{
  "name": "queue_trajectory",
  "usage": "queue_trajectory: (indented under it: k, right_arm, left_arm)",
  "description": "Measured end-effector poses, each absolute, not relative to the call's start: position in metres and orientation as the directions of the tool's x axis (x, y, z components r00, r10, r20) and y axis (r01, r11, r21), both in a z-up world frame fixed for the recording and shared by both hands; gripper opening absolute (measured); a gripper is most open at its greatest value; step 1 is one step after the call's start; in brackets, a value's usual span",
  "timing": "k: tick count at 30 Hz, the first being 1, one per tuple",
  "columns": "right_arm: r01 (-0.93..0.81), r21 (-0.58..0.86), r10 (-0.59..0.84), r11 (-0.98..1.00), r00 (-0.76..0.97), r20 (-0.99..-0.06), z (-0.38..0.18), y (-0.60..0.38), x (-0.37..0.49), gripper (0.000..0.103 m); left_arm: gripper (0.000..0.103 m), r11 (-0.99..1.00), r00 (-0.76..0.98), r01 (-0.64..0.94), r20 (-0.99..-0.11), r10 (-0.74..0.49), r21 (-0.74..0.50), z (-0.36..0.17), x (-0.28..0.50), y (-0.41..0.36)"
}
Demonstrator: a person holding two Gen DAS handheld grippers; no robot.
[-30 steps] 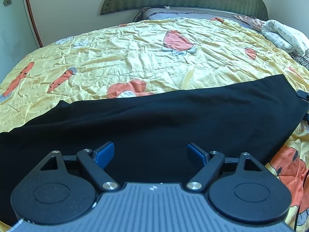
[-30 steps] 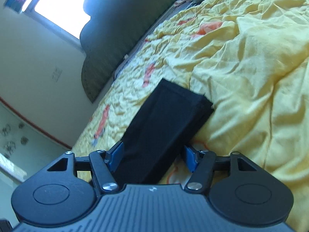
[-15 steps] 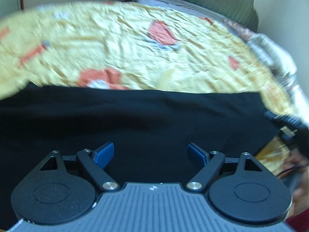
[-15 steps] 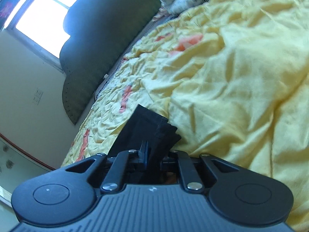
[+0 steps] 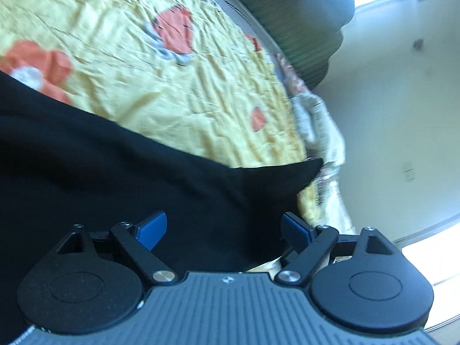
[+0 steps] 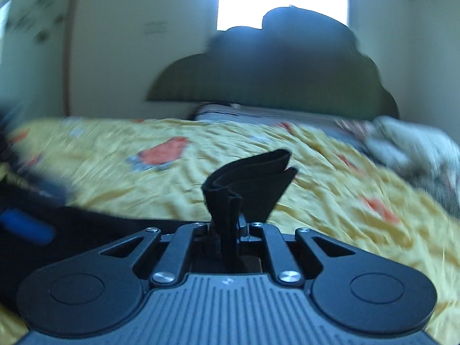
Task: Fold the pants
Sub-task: 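Grasp the trouser leg end with the right gripper and lift it, then bring the leg end to the left gripper while the left gripper grasps it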
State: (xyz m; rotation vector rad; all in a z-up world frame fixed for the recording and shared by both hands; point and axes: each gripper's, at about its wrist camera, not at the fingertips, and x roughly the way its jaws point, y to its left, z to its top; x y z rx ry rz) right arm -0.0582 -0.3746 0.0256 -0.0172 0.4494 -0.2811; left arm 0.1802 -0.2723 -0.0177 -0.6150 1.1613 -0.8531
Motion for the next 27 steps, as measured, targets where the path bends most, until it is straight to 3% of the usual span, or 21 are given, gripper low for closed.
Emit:
queue_trajectory:
  k: [4,8,13,14,15,18,19,27]
  right_arm:
    - [0.157,-0.142,-0.203,0.977,0.881,-0.428,0.025,-0.336,-0.06,0.008]
    - [0.075,-0.162,-0.141,0.984,0.882,-0.45,0.021,-0.313,-0.06,0.009]
    - [0.033,-0.162,-0.105,0.986,0.884,-0.457,0.018,-0.302,-0.064,0.009]
    - [0.028,-0.16,-0.099,0.987,0.884,-0.457,0.018,-0.3,-0.064,0.009]
    - [0.025,-0.159,-0.096,0.987,0.884,-0.457,0.018,-0.299,-0.064,0.009]
    - [0.02,-0.168,-0.097,0.986,0.882,-0.461,0.017,-0.294,-0.065,0.009]
    - [0.018,-0.178,-0.099,0.984,0.882,-0.461,0.017,-0.291,-0.065,0.009]
    - [-0.051,-0.199,-0.054,0.979,0.871,-0.488,0.006,-0.265,-0.064,0.009]
  left_arm:
    - [0.088,0.506,0.131,0.183,-0.489,-0.862,-0.843,-0.028,0.192,-0.288]
    - [0.087,0.535,0.153,0.122,-0.517,-0.842,-0.836,-0.04,0.201,-0.292]
    - [0.078,0.525,0.168,0.024,-0.514,-0.841,-0.851,-0.053,0.21,-0.283]
    - [0.075,0.527,0.17,0.027,-0.516,-0.84,-0.849,-0.054,0.211,-0.282]
    - [0.063,0.534,0.17,0.036,-0.521,-0.836,-0.845,-0.053,0.213,-0.282]
    - [0.014,0.577,0.159,0.087,-0.56,-0.813,-0.812,-0.052,0.21,-0.278]
    - [0.007,0.612,0.174,0.104,-0.591,-0.787,-0.784,-0.05,0.207,-0.275]
    - [0.006,0.742,0.284,0.24,-0.686,-0.67,-0.626,-0.033,0.187,-0.253]
